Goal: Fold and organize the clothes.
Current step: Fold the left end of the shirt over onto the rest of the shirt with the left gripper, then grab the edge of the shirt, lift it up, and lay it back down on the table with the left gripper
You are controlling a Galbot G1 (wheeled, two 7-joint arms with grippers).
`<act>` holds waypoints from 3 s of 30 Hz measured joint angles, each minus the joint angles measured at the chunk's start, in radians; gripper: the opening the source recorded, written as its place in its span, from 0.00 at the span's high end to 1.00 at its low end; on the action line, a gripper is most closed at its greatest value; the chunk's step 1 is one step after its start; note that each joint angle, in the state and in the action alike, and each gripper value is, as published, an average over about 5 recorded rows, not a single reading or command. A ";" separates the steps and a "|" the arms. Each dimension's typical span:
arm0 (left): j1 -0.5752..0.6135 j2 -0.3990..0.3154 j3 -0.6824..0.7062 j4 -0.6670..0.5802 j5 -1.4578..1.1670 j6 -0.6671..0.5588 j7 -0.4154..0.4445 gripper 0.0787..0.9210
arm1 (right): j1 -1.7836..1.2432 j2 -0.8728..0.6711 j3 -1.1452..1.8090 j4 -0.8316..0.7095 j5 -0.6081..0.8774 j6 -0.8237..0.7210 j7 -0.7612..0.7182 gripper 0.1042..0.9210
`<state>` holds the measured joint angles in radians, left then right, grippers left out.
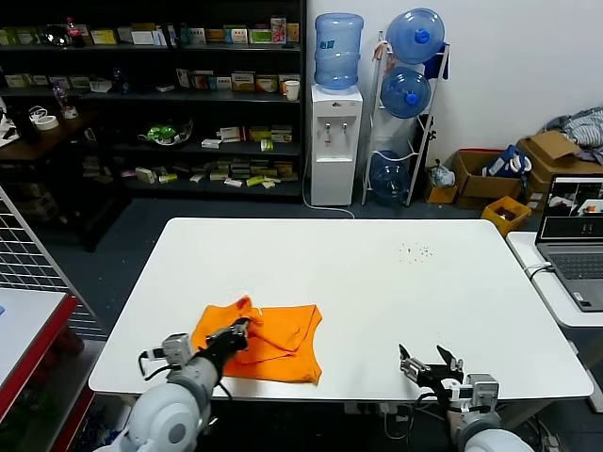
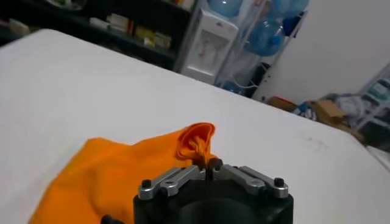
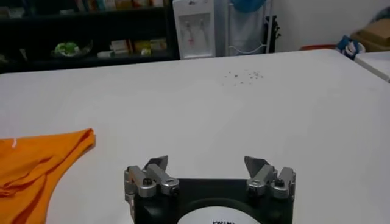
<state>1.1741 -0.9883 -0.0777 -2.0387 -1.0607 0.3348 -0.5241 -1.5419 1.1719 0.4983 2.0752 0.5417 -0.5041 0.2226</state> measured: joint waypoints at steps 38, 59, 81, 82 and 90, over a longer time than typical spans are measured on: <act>0.098 0.087 -0.150 0.124 0.068 -0.030 0.185 0.12 | 0.079 -0.006 -0.064 -0.060 0.024 -0.013 0.005 0.12; 0.110 0.109 -0.179 0.308 0.146 -0.091 0.376 0.20 | 0.071 0.001 -0.053 -0.061 0.029 -0.012 0.007 0.12; 0.096 0.075 -0.156 0.303 0.162 -0.112 0.392 0.94 | 0.062 0.002 -0.050 -0.059 0.028 -0.009 0.007 0.12; 0.097 0.075 -0.158 0.299 0.163 -0.112 0.390 0.96 | 0.062 0.002 -0.050 -0.059 0.028 -0.009 0.007 0.12; 0.125 0.085 -0.188 0.225 0.205 -0.109 0.367 0.98 | 0.064 -0.002 -0.048 -0.063 0.029 -0.005 0.006 0.12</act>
<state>1.2990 -0.9032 -0.2662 -1.8135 -0.8562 0.2258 -0.1573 -1.4780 1.1698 0.4503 2.0121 0.5707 -0.5093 0.2287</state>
